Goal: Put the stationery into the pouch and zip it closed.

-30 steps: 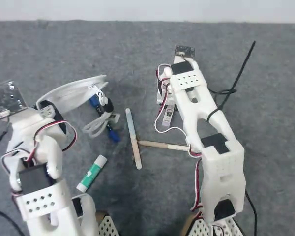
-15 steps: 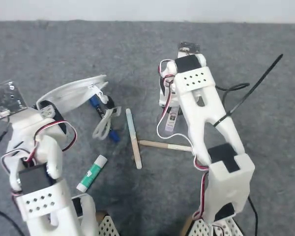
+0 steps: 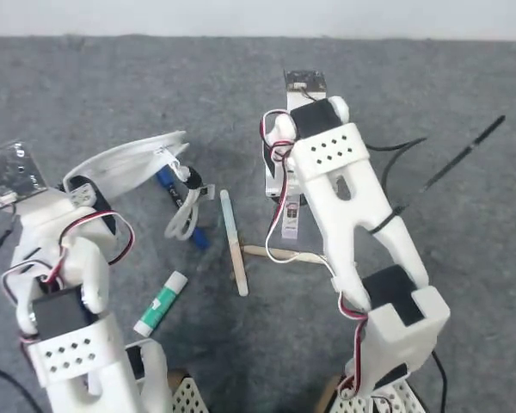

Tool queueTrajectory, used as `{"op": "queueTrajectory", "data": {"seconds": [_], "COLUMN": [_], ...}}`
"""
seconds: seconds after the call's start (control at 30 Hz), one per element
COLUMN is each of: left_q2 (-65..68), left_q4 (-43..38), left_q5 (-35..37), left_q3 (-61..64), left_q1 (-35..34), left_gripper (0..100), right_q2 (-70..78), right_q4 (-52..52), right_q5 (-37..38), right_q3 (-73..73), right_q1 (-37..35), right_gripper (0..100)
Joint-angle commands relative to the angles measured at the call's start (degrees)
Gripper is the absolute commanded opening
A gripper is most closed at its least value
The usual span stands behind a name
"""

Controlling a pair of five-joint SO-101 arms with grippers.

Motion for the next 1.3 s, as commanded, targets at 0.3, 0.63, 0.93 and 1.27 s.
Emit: {"op": "queueTrajectory", "data": {"seconds": [0.3, 0.63, 0.93, 1.27], "left_q2": [0.18, 0.18, 0.35, 0.44], "left_q4": [-0.09, 0.00, 0.00, 0.00], "left_q5": [0.70, 0.70, 0.53, 0.44], "left_q3": [-1.19, -1.27, -1.27, -1.10], "left_q1": [0.09, 0.18, 2.02, 2.02], "left_gripper": [1, 1, 1, 1], "right_q2": [-19.65, -31.96, -38.55, -43.38], "right_q4": [-1.98, -16.66, -25.27, -42.15], "right_q5": [0.97, 0.70, 0.62, 0.70], "right_q3": [9.67, 24.00, 25.05, 25.14], "right_q1": [-0.57, -0.57, -7.34, -14.64], "right_gripper": [0.6, 0.6, 0.6, 0.6]}}
